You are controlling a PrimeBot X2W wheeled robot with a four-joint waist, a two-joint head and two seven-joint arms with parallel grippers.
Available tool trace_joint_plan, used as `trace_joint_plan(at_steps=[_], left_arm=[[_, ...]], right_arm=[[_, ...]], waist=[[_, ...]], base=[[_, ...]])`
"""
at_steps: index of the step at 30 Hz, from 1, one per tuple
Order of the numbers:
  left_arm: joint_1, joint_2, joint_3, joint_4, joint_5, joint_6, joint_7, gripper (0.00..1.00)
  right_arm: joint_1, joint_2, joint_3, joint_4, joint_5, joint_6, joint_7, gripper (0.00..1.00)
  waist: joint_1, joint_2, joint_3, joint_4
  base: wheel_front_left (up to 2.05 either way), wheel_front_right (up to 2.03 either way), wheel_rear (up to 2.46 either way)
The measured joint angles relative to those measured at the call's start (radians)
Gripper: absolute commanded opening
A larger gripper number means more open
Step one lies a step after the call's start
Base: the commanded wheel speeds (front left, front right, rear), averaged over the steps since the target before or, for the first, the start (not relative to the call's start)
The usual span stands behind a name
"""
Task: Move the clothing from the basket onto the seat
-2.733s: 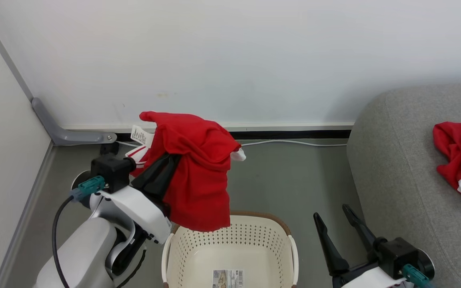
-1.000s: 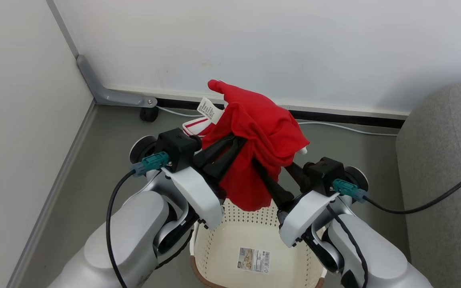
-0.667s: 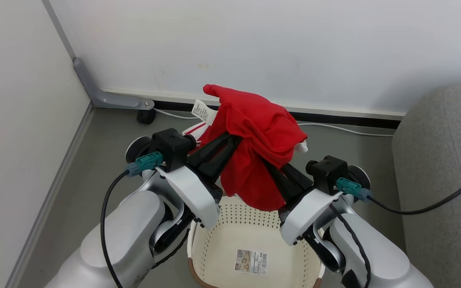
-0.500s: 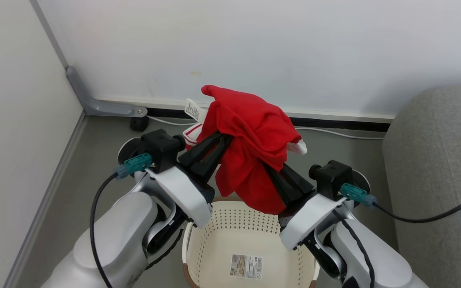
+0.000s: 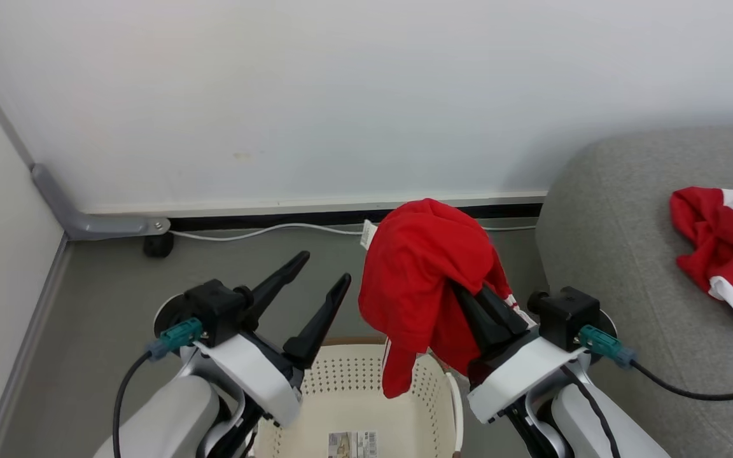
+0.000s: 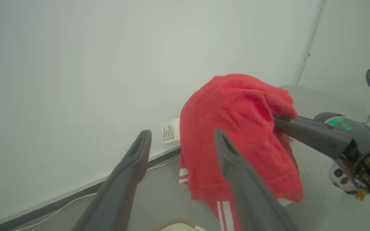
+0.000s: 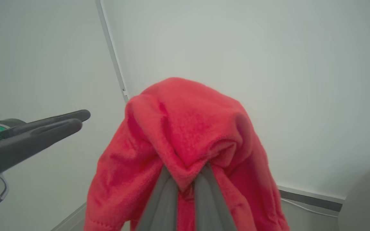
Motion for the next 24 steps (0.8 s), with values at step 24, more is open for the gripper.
trace_joint_plan(at_steps=[24], left_arm=[[0.233, -0.073, 0.011, -0.090, 0.151, 0.000, -0.015, 1.00]], right_arm=[[0.123, 0.002, -0.241, -0.111, -0.115, 0.000, 0.000, 0.00]], waist=[[0.0000, 0.0000, -0.028, -0.396]], base=[[0.00, 0.00, 0.00]])
